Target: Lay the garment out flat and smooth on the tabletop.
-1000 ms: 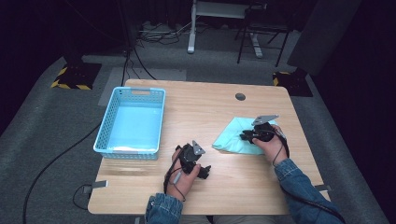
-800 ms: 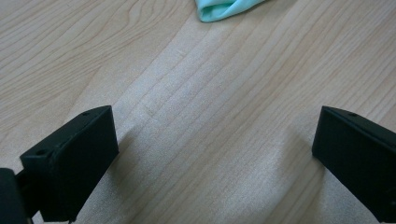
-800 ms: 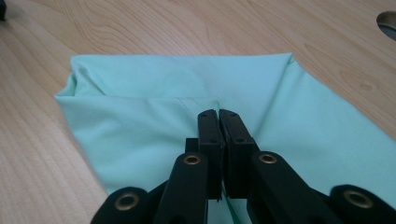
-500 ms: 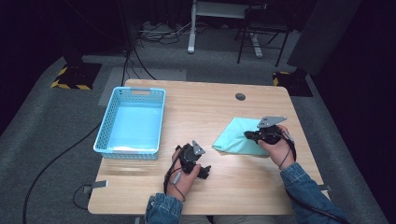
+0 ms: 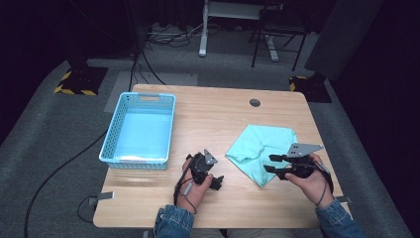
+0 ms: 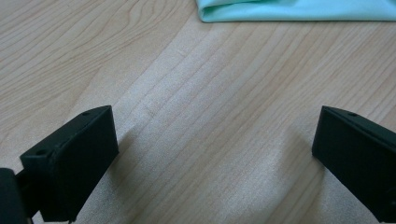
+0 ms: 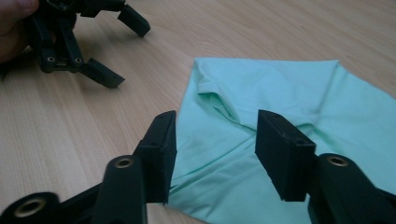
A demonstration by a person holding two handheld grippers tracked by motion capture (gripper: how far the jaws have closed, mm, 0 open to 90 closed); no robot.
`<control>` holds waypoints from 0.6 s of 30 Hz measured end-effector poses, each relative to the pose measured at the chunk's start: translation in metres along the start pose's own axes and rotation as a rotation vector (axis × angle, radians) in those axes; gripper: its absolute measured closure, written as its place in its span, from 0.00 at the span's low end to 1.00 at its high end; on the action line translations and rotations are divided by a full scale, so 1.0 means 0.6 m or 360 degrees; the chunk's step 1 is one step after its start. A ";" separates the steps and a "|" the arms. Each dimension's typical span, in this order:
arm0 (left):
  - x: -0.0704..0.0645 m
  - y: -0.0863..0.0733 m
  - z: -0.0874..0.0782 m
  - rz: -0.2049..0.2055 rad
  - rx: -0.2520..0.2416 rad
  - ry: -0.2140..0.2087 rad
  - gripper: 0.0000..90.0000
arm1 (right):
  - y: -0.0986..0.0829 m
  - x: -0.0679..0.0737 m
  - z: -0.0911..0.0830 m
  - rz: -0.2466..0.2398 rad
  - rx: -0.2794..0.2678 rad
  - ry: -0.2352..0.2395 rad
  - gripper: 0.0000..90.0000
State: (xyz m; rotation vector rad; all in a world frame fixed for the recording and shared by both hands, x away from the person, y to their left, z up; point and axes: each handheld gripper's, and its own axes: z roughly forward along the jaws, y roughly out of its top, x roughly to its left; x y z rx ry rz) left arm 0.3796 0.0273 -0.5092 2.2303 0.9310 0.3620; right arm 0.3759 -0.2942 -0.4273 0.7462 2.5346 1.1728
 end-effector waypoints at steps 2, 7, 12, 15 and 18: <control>0.000 0.000 0.000 0.0000 0.0000 0.0000 0.00 | -0.003 -0.003 -0.009 0.0010 -0.0023 -0.0049 0.49; 0.000 0.000 0.000 -0.0002 0.0000 0.0002 0.00 | -0.016 -0.028 -0.015 0.0092 -0.0056 -0.0129 0.41; 0.001 0.001 0.000 -0.0001 0.0000 0.0011 0.00 | -0.039 -0.049 -0.011 0.0139 -0.0055 -0.0192 0.34; 0.001 0.001 0.000 -0.0001 0.0000 0.0012 0.00 | -0.056 -0.060 -0.010 0.0169 -0.0042 -0.0218 0.31; 0.001 0.001 0.000 -0.0003 0.0000 0.0012 0.00 | -0.072 -0.069 -0.012 0.0195 -0.0029 -0.0240 0.30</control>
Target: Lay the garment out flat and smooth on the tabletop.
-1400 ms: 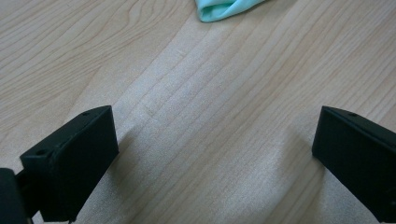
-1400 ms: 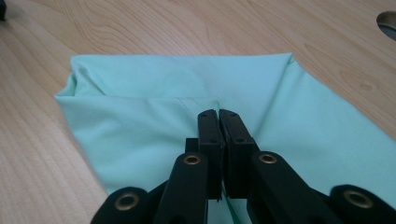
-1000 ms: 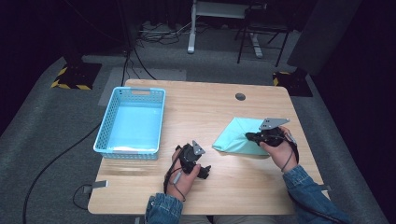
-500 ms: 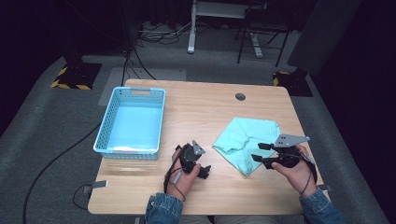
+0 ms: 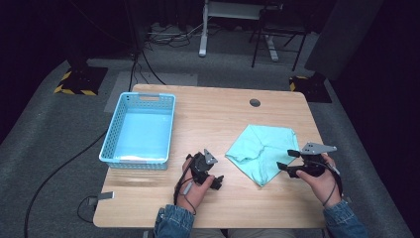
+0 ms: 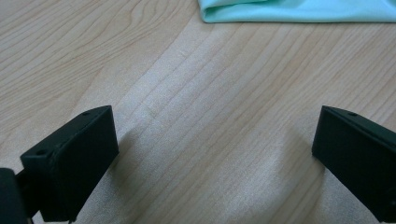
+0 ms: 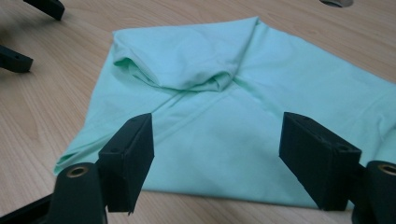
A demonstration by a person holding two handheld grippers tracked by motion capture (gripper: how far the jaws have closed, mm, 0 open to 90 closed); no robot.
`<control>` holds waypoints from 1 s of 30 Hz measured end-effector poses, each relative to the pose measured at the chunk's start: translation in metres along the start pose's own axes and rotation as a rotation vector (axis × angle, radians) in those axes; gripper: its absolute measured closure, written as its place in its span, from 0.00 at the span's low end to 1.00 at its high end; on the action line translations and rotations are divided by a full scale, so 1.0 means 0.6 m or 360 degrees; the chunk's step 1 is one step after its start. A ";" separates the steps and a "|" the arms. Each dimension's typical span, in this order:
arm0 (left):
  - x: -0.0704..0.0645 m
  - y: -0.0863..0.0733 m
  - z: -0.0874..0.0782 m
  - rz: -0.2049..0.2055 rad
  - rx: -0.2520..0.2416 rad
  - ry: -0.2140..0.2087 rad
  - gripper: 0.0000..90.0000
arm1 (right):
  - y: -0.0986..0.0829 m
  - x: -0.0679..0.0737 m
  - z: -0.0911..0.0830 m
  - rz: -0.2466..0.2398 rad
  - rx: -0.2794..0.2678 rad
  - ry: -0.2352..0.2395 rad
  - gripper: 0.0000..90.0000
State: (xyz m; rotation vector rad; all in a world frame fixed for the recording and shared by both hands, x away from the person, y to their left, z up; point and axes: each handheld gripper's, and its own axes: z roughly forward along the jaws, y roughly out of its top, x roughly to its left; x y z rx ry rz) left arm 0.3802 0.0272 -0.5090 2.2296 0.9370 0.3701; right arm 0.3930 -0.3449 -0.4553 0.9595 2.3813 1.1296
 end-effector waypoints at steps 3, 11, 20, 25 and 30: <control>0.000 0.000 0.000 -0.0004 0.0000 -0.0001 0.00 | -0.013 -0.011 -0.004 0.0031 0.0006 -0.0015 0.27; 0.001 0.001 0.001 -0.0008 0.0002 0.0006 0.00 | -0.056 -0.038 -0.010 0.0069 0.0062 -0.0045 0.23; 0.001 0.003 0.002 -0.0002 0.0006 -0.0001 0.00 | -0.097 -0.054 -0.009 0.0125 0.0109 -0.0080 0.20; 0.002 0.003 0.003 0.0000 0.0004 -0.0004 0.00 | -0.114 -0.057 -0.004 0.0140 0.0121 -0.0110 0.10; 0.002 0.004 0.003 -0.0020 0.0004 -0.0001 0.00 | -0.117 -0.055 -0.005 0.0120 0.0138 -0.0126 0.07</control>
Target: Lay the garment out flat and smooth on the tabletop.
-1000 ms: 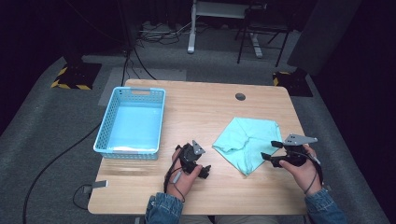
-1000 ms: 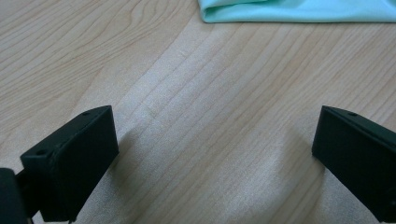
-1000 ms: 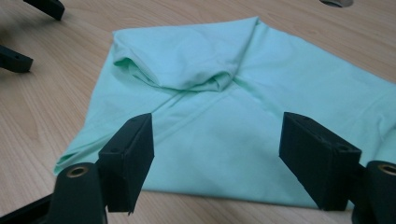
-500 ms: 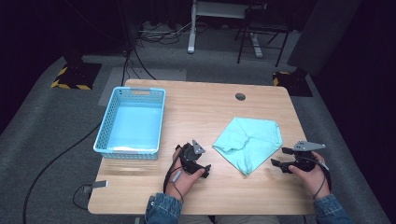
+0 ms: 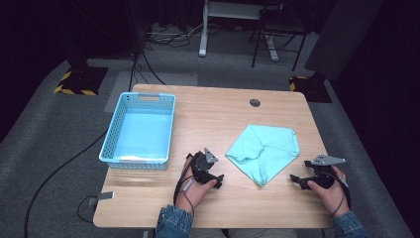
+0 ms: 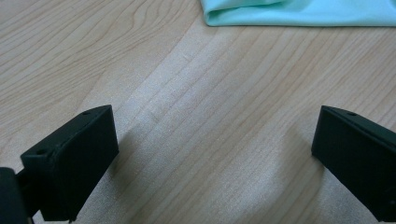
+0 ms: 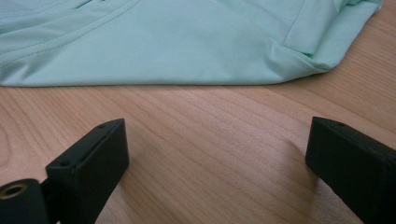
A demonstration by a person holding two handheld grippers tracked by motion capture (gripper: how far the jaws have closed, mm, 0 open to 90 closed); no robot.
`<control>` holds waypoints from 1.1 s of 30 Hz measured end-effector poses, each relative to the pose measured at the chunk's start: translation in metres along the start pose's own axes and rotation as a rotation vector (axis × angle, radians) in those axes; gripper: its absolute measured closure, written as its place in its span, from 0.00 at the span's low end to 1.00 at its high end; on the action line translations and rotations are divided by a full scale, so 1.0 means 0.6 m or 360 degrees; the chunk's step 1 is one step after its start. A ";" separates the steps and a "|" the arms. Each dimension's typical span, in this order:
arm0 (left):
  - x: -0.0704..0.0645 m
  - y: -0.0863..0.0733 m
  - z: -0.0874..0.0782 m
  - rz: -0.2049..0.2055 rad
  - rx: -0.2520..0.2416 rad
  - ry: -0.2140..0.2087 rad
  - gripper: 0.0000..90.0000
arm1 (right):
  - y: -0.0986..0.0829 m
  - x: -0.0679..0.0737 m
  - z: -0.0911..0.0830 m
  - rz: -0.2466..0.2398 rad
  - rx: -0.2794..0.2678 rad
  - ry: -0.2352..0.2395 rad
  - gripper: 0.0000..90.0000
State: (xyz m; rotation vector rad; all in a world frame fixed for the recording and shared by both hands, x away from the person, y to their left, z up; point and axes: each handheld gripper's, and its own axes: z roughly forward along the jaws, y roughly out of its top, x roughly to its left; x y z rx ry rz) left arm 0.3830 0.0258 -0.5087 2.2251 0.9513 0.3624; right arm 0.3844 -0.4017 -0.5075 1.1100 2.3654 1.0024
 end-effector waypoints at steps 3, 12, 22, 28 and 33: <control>0.001 0.000 0.000 -0.0010 -0.0012 0.0004 0.01 | 0.000 0.001 0.000 -0.0006 -0.0002 0.0000 0.07; -0.006 0.017 -0.006 0.0021 -0.0038 -0.0005 0.04 | -0.001 0.001 0.000 -0.0005 -0.0005 0.0008 0.07; -0.024 0.051 -0.015 0.0101 -0.0073 -0.0044 0.11 | -0.001 0.001 -0.001 -0.0008 -0.0008 0.0011 0.08; -0.027 0.069 -0.017 0.0115 -0.0111 -0.0034 0.13 | -0.002 0.002 -0.002 -0.0010 -0.0012 0.0012 0.09; -0.035 0.090 -0.018 0.0179 -0.0130 -0.0036 0.18 | -0.002 0.003 -0.002 -0.0009 -0.0014 0.0011 0.10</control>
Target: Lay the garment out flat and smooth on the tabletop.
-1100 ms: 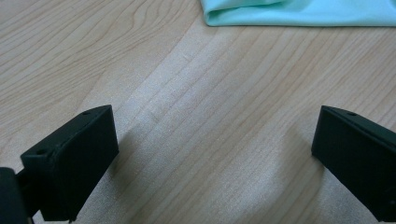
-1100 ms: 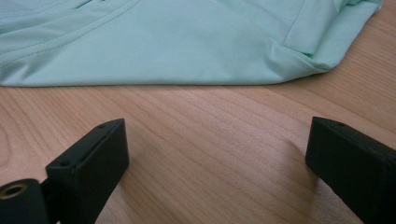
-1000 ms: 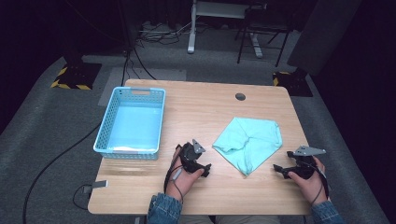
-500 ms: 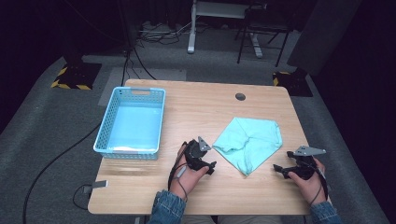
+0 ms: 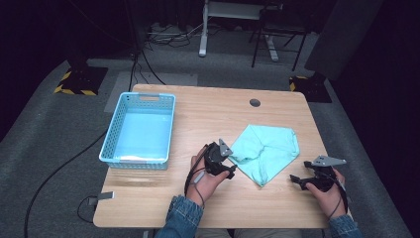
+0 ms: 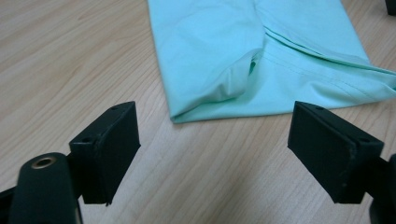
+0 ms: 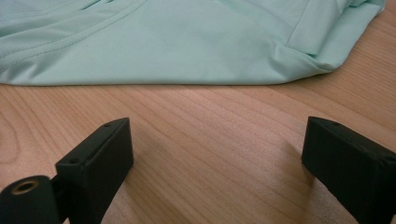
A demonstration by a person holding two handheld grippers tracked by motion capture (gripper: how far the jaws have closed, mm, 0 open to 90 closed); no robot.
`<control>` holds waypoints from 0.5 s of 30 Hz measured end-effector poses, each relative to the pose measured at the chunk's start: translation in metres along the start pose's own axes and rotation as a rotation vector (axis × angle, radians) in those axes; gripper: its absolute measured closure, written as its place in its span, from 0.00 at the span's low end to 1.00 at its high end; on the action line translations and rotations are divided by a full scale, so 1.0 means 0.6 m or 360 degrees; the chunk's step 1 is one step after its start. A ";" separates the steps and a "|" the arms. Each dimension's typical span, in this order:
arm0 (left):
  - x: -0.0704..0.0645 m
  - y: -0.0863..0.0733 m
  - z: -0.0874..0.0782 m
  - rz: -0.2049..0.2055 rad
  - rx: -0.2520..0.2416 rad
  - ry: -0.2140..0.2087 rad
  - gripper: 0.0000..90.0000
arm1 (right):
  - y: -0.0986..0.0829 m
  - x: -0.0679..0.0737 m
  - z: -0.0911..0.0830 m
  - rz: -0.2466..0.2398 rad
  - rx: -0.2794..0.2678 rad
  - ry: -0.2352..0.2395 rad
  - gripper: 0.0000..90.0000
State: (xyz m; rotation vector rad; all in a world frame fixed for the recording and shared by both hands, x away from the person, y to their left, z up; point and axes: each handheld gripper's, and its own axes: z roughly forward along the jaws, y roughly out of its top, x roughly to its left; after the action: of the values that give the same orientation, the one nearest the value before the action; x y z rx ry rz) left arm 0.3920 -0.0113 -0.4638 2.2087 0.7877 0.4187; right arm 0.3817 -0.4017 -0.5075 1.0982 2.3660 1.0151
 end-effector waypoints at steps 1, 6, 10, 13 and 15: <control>-0.001 0.004 0.001 0.0006 -0.0008 0.0002 0.19 | 0.000 0.000 0.000 0.0001 0.0000 0.0000 0.10; -0.005 0.022 0.006 0.0043 -0.0028 -0.0002 0.23 | -0.001 0.001 -0.001 0.0000 -0.0003 0.0001 0.10; -0.008 0.032 0.015 0.0065 -0.0021 0.0001 0.24 | -0.002 0.002 -0.002 0.0000 -0.0001 0.0001 0.10; -0.009 0.037 0.030 0.0080 -0.0010 -0.0002 0.24 | -0.002 0.002 -0.002 0.0001 -0.0001 0.0001 0.10; -0.009 0.039 0.040 0.0097 -0.0001 -0.0002 0.26 | -0.002 0.002 -0.002 0.0001 0.0000 0.0001 0.10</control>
State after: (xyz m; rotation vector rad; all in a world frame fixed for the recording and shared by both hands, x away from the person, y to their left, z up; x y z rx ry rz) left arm 0.4095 -0.0403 -0.4631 2.2365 0.7210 0.4470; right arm 0.3796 -0.4018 -0.5075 1.0986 2.3660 1.0159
